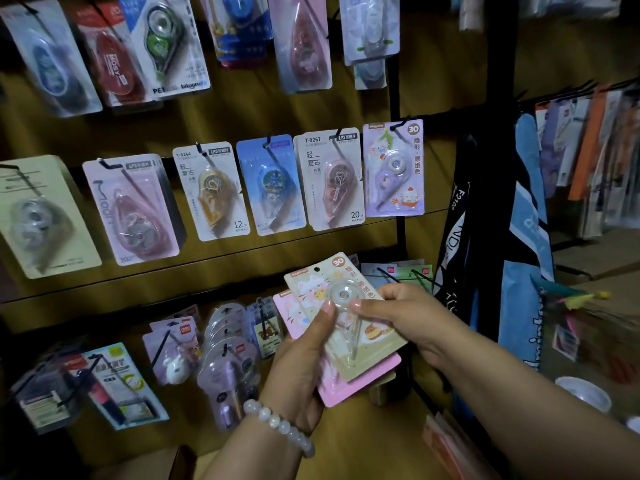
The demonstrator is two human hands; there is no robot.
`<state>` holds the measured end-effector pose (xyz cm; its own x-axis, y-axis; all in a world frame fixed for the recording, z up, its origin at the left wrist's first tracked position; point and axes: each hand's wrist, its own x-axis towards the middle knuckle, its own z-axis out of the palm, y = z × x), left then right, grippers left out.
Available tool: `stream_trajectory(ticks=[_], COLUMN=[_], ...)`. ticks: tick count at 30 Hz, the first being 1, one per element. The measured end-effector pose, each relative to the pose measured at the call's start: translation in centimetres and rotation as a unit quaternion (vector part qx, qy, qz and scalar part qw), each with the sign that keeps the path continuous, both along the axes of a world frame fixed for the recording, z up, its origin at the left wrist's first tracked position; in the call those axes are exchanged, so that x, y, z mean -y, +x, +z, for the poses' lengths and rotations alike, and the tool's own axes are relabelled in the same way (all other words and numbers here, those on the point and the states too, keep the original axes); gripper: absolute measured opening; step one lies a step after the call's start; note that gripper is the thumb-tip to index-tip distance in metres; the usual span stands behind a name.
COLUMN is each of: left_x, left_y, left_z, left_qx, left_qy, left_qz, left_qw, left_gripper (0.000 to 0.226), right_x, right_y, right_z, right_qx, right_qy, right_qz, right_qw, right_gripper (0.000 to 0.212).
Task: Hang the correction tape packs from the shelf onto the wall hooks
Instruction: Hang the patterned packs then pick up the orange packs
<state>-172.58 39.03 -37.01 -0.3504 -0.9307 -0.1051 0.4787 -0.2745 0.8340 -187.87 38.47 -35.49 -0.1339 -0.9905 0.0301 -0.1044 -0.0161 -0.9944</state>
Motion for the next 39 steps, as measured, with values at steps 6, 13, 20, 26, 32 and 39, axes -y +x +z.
stream_trajectory(ticks=[6,13,20,26,32,39], left_x=[0.3,1.1,2.1,2.6,2.9,2.8], left_y=[0.1,-0.9,-2.1,-2.6,-2.5,-2.3], left_z=[-0.3,0.2,0.6,0.6,0.1,-0.1], left_qx=[-0.014,-0.002,0.016,0.019,0.028,0.030], left_qy=[0.013,0.019,0.015,0.017,0.027,0.022], left_qz=[-0.001,0.004,0.006,-0.017,-0.025,-0.032], left_qw=[1.000,1.000,1.000,1.000,0.999,0.999], left_gripper=[0.033,0.028,0.027,0.030,0.033,0.028], right_x=[-0.1,1.0,4.0,6.2,7.4,9.7], right_y=[-1.8,-5.6,-8.8,-9.3,-9.3,-8.6], right_z=[0.3,5.1,10.5,11.4,9.8,10.6], right_qx=[0.085,0.129,0.109,0.111,0.123,0.070], right_qy=[-0.038,-0.197,-0.274,-0.259,-0.242,-0.193], right_qz=[-0.019,-0.122,-0.163,-0.168,-0.167,-0.205], right_qw=[0.995,0.964,0.942,0.945,0.948,0.957], right_gripper=[0.018,0.009,0.009,0.024,0.022,0.021])
